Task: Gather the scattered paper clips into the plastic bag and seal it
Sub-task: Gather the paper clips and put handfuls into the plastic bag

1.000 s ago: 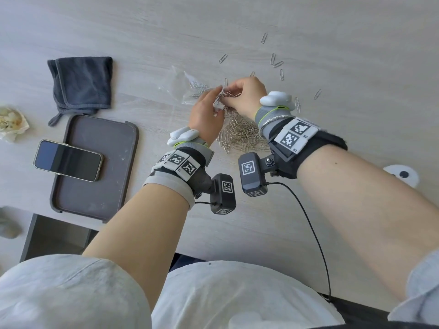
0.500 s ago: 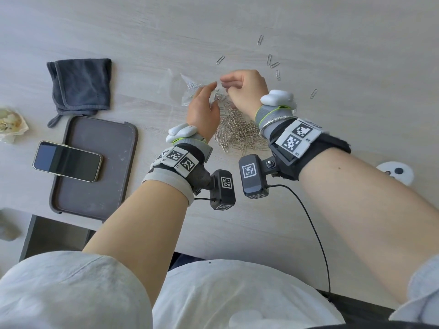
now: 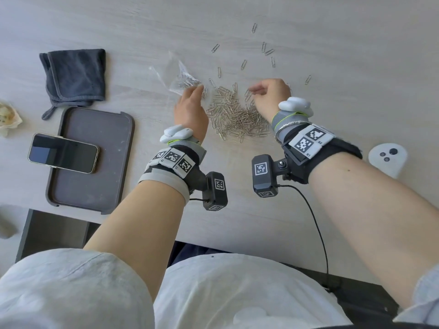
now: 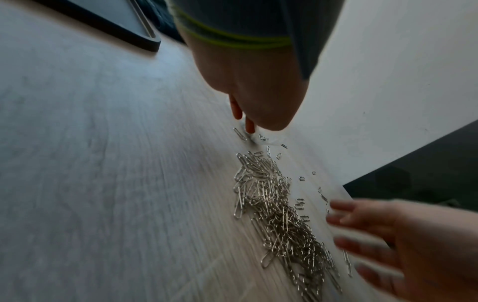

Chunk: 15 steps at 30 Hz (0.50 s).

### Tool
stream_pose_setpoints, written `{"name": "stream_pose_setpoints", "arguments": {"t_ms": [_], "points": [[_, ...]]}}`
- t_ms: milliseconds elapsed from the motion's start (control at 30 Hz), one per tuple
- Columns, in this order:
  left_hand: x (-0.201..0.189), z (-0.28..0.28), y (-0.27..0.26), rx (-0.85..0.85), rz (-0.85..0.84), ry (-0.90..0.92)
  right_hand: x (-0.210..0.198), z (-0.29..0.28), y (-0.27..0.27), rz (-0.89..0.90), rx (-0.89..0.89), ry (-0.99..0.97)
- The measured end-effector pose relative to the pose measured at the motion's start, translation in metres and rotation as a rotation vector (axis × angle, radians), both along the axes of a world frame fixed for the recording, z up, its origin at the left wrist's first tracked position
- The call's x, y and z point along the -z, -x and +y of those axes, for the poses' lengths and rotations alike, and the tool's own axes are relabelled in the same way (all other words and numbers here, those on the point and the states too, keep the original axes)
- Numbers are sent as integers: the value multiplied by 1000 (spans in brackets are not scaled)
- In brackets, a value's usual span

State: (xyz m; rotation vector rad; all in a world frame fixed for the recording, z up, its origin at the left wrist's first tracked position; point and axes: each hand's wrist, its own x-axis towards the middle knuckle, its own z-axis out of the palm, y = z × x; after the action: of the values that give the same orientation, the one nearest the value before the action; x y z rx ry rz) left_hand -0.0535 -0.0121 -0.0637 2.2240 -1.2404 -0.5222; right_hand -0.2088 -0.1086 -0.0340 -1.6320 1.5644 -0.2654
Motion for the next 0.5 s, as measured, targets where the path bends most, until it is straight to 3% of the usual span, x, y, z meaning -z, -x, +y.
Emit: {"name": "stream_pose_setpoints", "arguments": {"t_ms": [167,267,500], "points": [[1,9,3,-69,53,-47,18,20,18,305,6,-169],[7,13,7,-117,109,-67,30,39,16,260,-30,-199],[18,11,18,-104,212,-93,36,58,-7,300,-220,34]]}}
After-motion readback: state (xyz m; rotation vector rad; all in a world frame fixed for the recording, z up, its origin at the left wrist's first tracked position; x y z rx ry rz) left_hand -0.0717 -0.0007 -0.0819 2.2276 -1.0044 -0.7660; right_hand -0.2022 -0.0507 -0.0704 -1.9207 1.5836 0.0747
